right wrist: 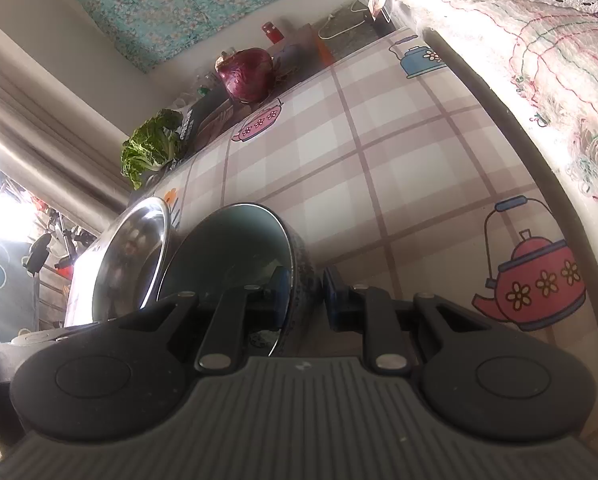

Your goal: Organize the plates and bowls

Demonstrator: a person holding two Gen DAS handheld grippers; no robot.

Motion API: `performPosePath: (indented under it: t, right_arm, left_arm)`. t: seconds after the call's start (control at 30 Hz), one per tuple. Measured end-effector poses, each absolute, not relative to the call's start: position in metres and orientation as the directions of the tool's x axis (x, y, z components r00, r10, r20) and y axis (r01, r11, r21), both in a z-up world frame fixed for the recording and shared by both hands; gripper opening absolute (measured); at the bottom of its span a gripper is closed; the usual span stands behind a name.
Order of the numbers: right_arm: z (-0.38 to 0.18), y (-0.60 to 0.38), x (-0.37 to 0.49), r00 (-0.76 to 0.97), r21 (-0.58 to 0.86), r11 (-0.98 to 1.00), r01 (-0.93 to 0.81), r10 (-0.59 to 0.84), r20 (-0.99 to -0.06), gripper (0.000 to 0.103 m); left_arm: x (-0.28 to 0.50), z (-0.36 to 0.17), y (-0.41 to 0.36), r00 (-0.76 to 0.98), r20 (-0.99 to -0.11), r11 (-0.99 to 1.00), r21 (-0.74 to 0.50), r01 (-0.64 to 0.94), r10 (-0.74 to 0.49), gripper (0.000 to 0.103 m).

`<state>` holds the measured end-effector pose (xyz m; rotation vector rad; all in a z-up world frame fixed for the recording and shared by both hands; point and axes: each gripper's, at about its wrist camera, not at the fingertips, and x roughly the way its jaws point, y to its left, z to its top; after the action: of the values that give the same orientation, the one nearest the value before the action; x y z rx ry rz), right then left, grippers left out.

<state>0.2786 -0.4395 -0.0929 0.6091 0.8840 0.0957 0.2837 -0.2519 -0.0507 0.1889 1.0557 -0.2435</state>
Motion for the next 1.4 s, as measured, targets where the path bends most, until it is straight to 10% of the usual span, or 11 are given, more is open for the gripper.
performPosePath:
  t: [1.4]
  right_arm:
    - [-0.0895,-0.4359,0.2771,0.647,0.523,0.835,0.170,0.306,-0.698,0.017]
  left_arm:
    - [0.2792,-0.0443,-0.2466,0.482,-0.868,0.958,0.027,0.286,-0.119,0.021]
